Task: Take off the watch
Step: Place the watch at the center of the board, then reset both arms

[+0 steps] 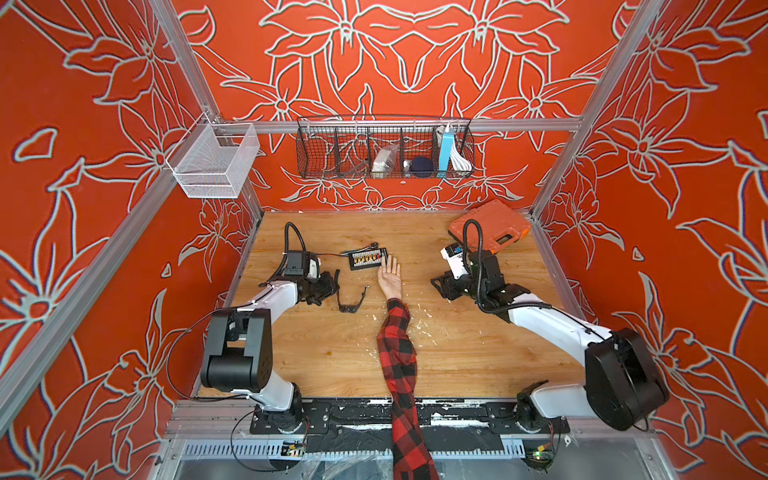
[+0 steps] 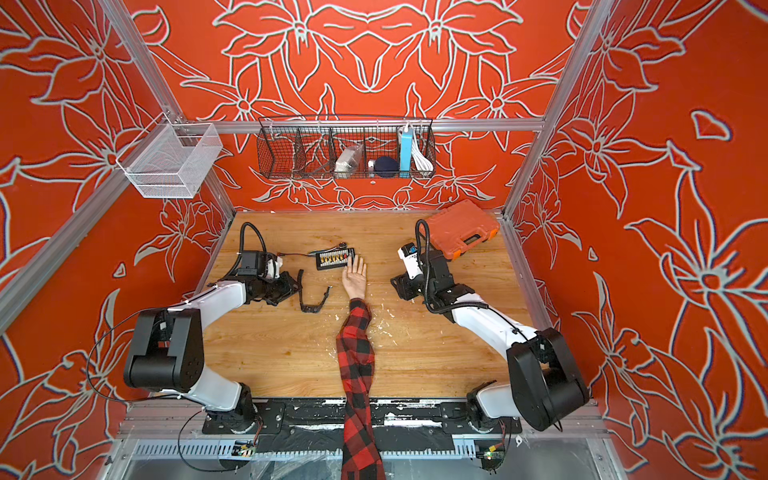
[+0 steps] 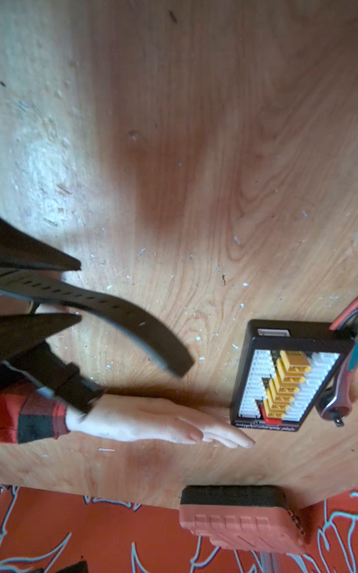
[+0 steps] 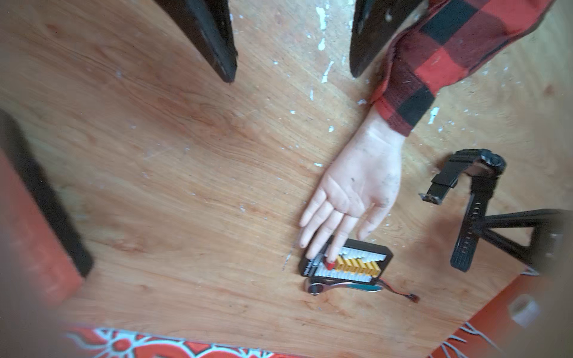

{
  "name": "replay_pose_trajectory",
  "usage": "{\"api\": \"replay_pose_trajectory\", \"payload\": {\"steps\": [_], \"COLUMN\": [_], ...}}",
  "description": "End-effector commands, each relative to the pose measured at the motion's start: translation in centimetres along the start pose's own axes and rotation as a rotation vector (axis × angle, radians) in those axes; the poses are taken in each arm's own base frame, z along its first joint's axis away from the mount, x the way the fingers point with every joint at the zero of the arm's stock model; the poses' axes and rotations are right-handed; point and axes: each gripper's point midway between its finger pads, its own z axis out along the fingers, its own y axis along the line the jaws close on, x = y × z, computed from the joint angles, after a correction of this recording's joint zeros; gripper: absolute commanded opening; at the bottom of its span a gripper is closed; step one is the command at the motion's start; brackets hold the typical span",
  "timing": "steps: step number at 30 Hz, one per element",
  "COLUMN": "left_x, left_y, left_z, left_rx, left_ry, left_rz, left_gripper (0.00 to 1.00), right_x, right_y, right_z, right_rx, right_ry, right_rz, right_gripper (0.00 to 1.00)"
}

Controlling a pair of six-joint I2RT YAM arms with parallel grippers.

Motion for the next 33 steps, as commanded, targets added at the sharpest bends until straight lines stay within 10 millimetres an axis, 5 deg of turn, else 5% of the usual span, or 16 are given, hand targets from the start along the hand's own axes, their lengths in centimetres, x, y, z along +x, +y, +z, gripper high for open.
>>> {"api": "replay_pose_trajectory", "payload": {"steps": [1, 4, 6, 10, 15, 18, 26, 33], "left_x": [-1.7, -2.8, -3.5, -4.6, -6.4, -6.3, -5.8, -4.4], "left_y": [0.8, 2.0, 3.2, 5.7, 5.5, 6.2, 6.8, 5.9], "left_z": [-1.2, -2.3, -3.3, -5.7, -9.5, -10.1, -6.5, -5.3], "left_rx": [-0.078, -0.17, -0.249, -0.387, -0.503, -0.517, -0.445, -0.37], "left_ry": [-0.069, -0.136, -0.203, -0.364, -0.598, -0.699, -0.755, -0.799], "left_rz": [0.024, 0.058, 0.071, 0.055, 0.214, 0.253, 0.354, 0.448], "left_gripper": [0.47, 0.59, 0.77, 0.85, 0.87, 0.87, 0.86, 0.89], "right_x": [-1.4, -1.4, -1.3, -0.5, 1.8, 0.9, 2.0, 5.0], "right_y": [-4.5, -8.1, -10.6, -14.7, -19.0, -19.3, -20.4, -19.4], "right_z": [-1.8, -3.5, -4.8, -6.8, -8.0, -8.6, -9.0, -8.4], "right_rx": [0.252, 0.451, 0.575, 0.771, 0.885, 0.873, 0.809, 0.768], "right_ry": [-0.035, -0.06, -0.069, -0.074, -0.111, -0.185, -0.193, -0.236], "right_rz": [-0.024, -0.038, -0.038, -0.038, 0.039, 0.016, 0.058, 0.049], "right_gripper": [0.7, 0.9, 0.97, 0.98, 0.98, 0.98, 0.98, 0.97]}}
